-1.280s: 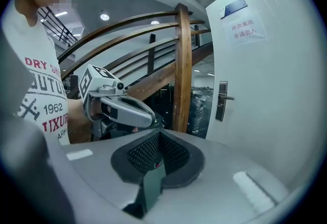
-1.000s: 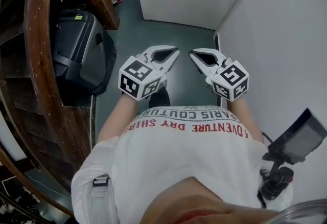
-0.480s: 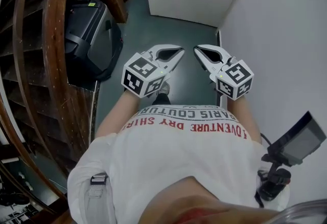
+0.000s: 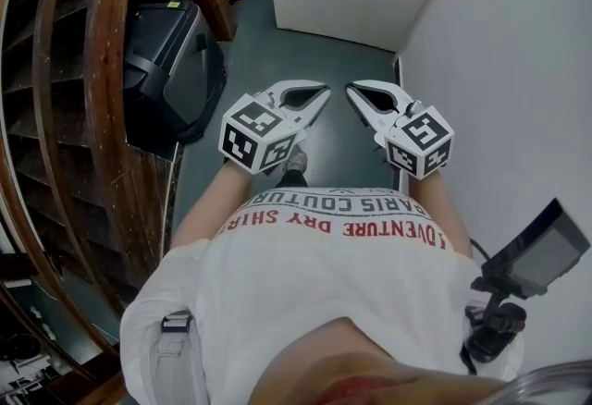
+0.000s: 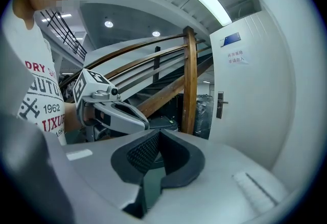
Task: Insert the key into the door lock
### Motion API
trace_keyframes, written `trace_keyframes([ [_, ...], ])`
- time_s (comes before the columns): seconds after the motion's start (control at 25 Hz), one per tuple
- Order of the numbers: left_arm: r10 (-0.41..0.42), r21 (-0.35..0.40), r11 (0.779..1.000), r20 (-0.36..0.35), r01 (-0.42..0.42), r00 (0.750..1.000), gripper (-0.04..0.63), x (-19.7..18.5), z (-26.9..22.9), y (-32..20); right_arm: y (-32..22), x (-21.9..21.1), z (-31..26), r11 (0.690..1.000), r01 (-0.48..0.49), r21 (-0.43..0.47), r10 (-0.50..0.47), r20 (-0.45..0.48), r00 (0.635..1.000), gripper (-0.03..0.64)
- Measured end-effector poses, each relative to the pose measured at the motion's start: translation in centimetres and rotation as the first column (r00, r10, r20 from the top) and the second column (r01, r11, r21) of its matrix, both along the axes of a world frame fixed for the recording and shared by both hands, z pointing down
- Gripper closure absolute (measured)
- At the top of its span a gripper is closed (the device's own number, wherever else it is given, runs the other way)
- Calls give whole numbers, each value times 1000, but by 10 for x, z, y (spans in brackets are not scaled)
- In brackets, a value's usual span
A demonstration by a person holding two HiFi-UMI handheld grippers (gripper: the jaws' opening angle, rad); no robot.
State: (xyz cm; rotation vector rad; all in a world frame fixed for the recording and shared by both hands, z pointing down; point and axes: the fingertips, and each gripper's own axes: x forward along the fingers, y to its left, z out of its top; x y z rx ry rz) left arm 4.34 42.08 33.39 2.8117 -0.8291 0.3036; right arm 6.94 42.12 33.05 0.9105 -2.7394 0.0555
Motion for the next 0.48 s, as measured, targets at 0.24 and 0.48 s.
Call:
trace_keyframes([
  [0.24,-16,23,1000,-20,16,1000,594,-3,-5,2,5,0,-1,1000,-2,19,2,-10,1000,615],
  [0.48,-15,21,1000,-10,15,1000,594,-19,11,4,6,-14,10,1000,-8,25,9,-6,1000,615],
])
